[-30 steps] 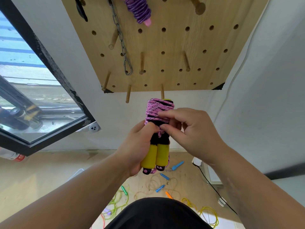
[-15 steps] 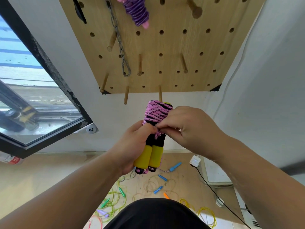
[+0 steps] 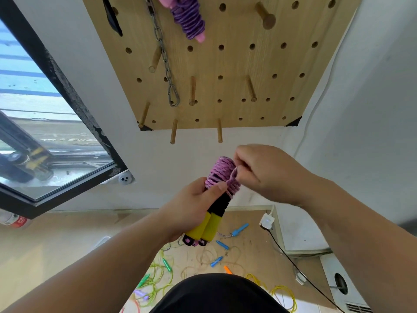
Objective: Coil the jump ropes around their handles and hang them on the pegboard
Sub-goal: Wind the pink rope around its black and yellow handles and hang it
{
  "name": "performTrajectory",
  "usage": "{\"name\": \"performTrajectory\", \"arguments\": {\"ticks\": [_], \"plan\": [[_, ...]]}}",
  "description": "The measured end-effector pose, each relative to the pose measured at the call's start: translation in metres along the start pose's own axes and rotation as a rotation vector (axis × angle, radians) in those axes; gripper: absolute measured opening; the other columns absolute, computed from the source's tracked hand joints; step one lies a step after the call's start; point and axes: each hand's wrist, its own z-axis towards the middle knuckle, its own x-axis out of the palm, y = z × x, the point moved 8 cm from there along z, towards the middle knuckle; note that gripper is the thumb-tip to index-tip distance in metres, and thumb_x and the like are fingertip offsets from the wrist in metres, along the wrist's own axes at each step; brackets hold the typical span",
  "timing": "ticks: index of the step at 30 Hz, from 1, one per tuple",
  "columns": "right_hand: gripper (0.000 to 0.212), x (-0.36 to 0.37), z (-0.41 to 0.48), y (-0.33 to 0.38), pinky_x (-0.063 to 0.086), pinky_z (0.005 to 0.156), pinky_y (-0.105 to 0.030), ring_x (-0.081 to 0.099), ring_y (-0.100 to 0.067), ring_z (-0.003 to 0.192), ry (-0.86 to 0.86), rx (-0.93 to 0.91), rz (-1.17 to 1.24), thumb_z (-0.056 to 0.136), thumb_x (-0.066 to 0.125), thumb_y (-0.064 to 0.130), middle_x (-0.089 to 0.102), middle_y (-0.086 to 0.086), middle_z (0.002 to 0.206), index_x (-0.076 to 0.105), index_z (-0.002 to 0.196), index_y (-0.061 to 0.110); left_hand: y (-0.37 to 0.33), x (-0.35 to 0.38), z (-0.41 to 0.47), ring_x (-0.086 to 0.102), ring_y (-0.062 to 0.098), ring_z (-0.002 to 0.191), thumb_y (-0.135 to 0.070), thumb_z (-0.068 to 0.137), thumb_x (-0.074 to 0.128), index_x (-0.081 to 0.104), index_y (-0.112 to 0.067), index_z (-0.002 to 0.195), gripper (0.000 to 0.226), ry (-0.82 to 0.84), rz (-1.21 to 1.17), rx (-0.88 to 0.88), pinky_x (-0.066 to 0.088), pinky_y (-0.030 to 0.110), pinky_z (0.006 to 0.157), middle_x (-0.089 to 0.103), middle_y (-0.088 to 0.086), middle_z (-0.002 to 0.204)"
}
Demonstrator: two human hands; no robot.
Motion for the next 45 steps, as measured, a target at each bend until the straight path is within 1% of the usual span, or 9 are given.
{"name": "performTrajectory", "arguments": {"ticks": [4,9,17,20,24,29,31,39,45], "plan": [[0.015,0.004,-0.002,-0.004,0.034,0.057,-0.028,0.041,-0.011,0.065,0.048,0.061,0.158,0.096,0.049,0.018,0.052,0.001,0.074,0.049,0.081,0.019,-0.002,0.001,0.003,0.053,0.017,0.072,-0.054,0.1,0.048,0.057,-0.01,0.103,0.044,0.053,0.306,0.072,0.051,0.044,0.073,0.059,0.004,0.082],[0.013,0.008,0.0,0.009,0.041,0.057,-0.02,0.049,-0.006,0.063,-0.101,0.13,0.399,0.1,0.052,0.019,0.061,0.001,0.077,0.057,0.088,0.022,-0.002,-0.019,0.008,0.05,0.018,0.071,-0.05,0.099,0.052,0.057,0.002,0.105,0.052,-0.004,0.284,0.075,0.043,0.036,0.068,0.056,0.008,0.081],[0.033,0.02,0.009,0.04,0.053,0.075,-0.028,0.059,-0.017,0.078,-0.28,0.193,0.766,0.089,0.063,-0.005,0.061,-0.002,0.083,0.071,0.108,0.021,-0.007,-0.074,-0.001,0.05,0.009,0.057,-0.05,0.096,0.057,0.064,-0.005,0.09,0.046,-0.024,0.208,0.128,0.04,0.02,0.056,0.056,0.0,0.068],[0.028,0.02,0.015,0.05,0.054,0.075,-0.037,0.06,-0.028,0.08,-0.316,0.214,0.704,0.088,0.07,-0.002,0.063,-0.006,0.082,0.074,0.1,0.022,-0.005,-0.096,-0.004,0.056,0.019,0.069,-0.058,0.09,0.059,0.067,-0.003,0.101,0.057,0.015,0.144,0.141,0.043,0.032,0.068,0.062,0.016,0.079],[0.021,0.024,0.021,0.057,0.056,0.076,-0.031,0.064,-0.018,0.075,-0.399,0.299,0.751,0.089,0.071,0.003,0.069,-0.001,0.079,0.077,0.091,0.022,-0.003,-0.112,-0.005,0.062,0.026,0.079,-0.074,0.068,0.054,0.064,-0.002,0.109,0.083,0.047,0.118,0.159,0.048,0.04,0.075,0.063,0.029,0.101],[0.016,0.031,0.029,0.066,0.054,0.068,-0.025,0.061,-0.006,0.072,-0.411,0.352,0.698,0.093,0.068,0.007,0.068,0.008,0.077,0.073,0.088,0.022,0.003,-0.123,0.005,0.068,0.016,0.099,-0.059,0.094,0.056,0.057,-0.03,0.122,0.041,0.019,0.169,0.141,0.057,0.044,0.091,0.07,-0.003,0.108],[0.016,0.027,0.031,0.067,0.051,0.067,-0.021,0.062,-0.004,0.073,-0.409,0.352,0.693,0.095,0.065,0.007,0.07,0.007,0.079,0.071,0.088,0.021,-0.004,-0.118,0.008,0.068,0.018,0.098,-0.054,0.097,0.055,0.06,-0.028,0.115,0.032,0.063,0.211,0.172,0.057,0.048,0.092,0.07,-0.002,0.106],[0.011,0.006,0.04,0.036,0.05,0.06,-0.017,0.063,-0.006,0.066,-0.541,0.4,0.795,0.096,0.063,0.011,0.068,-0.005,0.074,0.068,0.088,0.015,-0.065,-0.09,0.018,0.072,0.011,0.077,-0.035,0.092,0.07,0.051,-0.035,0.123,0.037,-0.142,0.217,0.434,0.062,0.037,0.068,0.064,-0.011,0.102],[0.011,-0.044,0.038,0.0,0.046,0.057,-0.011,0.058,-0.001,0.059,-0.582,0.265,0.804,0.095,0.065,0.007,0.065,0.009,0.064,0.068,0.084,0.009,-0.119,-0.054,0.042,0.072,0.01,0.085,-0.02,0.099,0.06,0.063,-0.045,0.101,0.025,-0.182,0.261,0.593,0.062,0.043,0.076,0.073,-0.013,0.09]]}}
